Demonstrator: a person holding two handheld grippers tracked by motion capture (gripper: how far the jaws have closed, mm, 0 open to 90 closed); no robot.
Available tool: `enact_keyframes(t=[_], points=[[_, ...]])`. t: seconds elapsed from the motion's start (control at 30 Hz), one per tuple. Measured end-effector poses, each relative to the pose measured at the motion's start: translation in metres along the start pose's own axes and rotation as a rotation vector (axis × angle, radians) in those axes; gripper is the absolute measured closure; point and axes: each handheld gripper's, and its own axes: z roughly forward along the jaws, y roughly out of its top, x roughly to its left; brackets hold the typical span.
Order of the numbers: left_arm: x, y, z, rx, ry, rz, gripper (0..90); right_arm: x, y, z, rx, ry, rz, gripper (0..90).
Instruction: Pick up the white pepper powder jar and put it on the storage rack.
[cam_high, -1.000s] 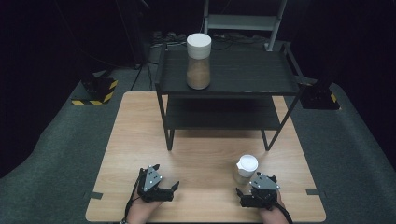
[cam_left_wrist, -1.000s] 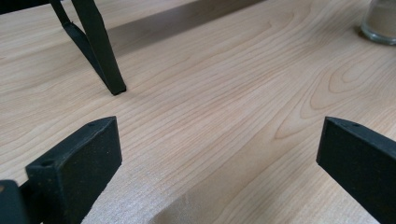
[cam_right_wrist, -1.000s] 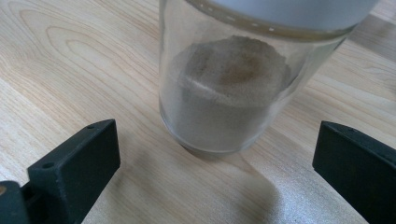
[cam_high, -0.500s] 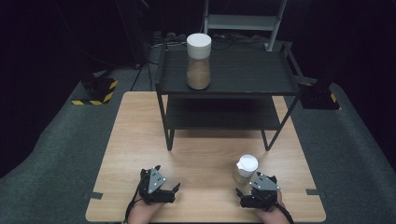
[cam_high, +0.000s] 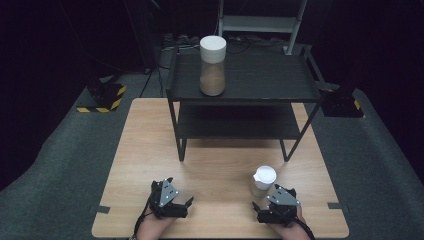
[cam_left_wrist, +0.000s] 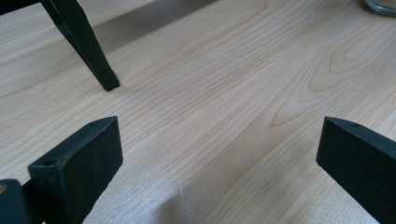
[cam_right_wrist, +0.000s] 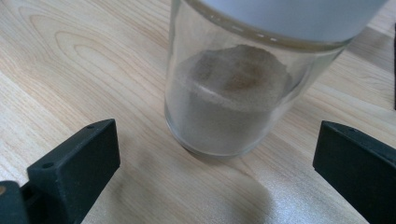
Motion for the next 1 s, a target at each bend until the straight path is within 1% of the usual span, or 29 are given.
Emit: enact_keyframes(t=[0.1,0.3,0.33,0.43,0.5,0.57,0.6,0.73,0.9,1.0], points=[[0.0,0.002,0.001,0.009,0.001,0.004,0.8,0.0,-0.002,-0.001,-0.013,0.004,-0.002,0.0],[-0.001,0.0,0.0,0.001,0.007,-0.001,0.9,0.001,-0.003,-0.005,-0.038,-0.01,-0.007,0.0],[-0.001,0.0,0.0,0.003,0.006,0.004,0.8,0.0,-0.005,-0.006,-0.058,-0.008,0.001,0.0],[-0.002,0.001,0.0,0.005,0.006,0.007,0.8,0.0,-0.006,-0.008,-0.073,-0.011,0.005,0.0],[-0.001,0.001,0.0,0.008,0.005,0.008,0.8,0.001,-0.009,-0.01,-0.107,-0.009,0.006,0.0],[-0.001,0.001,0.0,0.008,0.004,0.008,0.9,0.002,-0.011,-0.011,-0.127,-0.011,0.009,0.0],[-0.001,0.001,0.0,0.008,0.002,0.007,0.9,0.002,-0.011,-0.011,-0.127,-0.011,0.009,0.0],[-0.001,0.001,0.0,0.004,0.0,0.008,0.8,0.006,-0.014,-0.013,-0.173,-0.024,0.016,0.0],[0.0,0.001,0.0,0.003,-0.001,0.007,0.8,0.008,-0.017,-0.012,-0.207,-0.029,0.021,0.0],[0.0,0.001,0.0,0.005,-0.001,0.007,0.8,0.009,-0.017,-0.012,-0.215,-0.031,0.021,0.0]])
